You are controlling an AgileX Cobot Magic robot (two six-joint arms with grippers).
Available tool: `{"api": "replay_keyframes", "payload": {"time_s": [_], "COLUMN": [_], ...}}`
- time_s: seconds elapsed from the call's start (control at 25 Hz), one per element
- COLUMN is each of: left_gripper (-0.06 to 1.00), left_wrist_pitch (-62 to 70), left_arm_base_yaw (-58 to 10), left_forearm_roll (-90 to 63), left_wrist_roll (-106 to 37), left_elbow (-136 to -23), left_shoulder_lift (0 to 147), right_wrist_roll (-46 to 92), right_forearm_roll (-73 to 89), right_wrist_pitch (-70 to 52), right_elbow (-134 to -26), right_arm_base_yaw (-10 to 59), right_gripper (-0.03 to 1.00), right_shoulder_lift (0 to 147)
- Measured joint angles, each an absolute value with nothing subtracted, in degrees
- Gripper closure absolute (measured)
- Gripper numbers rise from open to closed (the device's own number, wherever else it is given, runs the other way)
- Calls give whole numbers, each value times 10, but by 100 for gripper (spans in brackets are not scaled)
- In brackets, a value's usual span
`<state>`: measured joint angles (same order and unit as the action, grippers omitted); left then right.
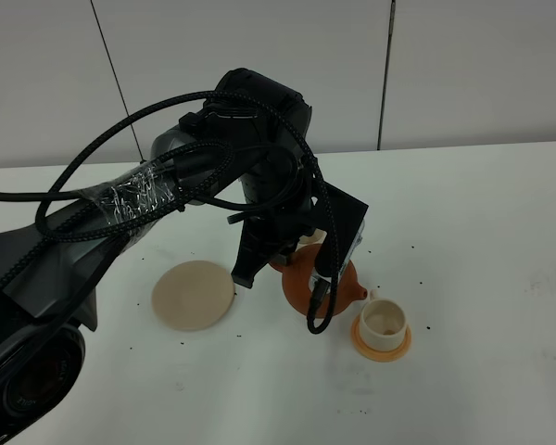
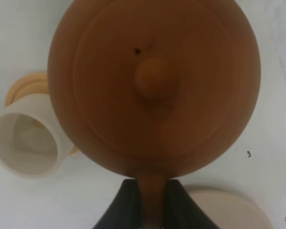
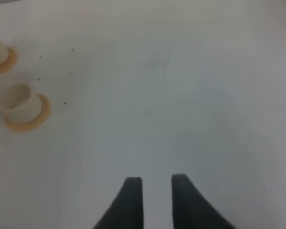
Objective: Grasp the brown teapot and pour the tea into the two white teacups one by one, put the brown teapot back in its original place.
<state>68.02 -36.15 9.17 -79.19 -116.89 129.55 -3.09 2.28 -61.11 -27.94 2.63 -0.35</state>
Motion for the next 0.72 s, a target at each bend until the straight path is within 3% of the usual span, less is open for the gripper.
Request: {"api": "replay_keyframes", "payload": {"time_s": [0.72], "left_gripper": [77], "left_wrist_pitch": [680], "left_arm_base_yaw": [-390], "left_forearm_roll": [128], "left_wrist_roll": [-781], "left_elbow": [-1169], "left_shoulder_lift": [1296], "right_wrist_roll": [-31], "right_forearm_roll": [23], "right_wrist_pitch": [-611], "right_elbow": [-279], "right_arm_base_yaw": [26], "right_gripper": [82], "right_shoulder_lift": [-3]}}
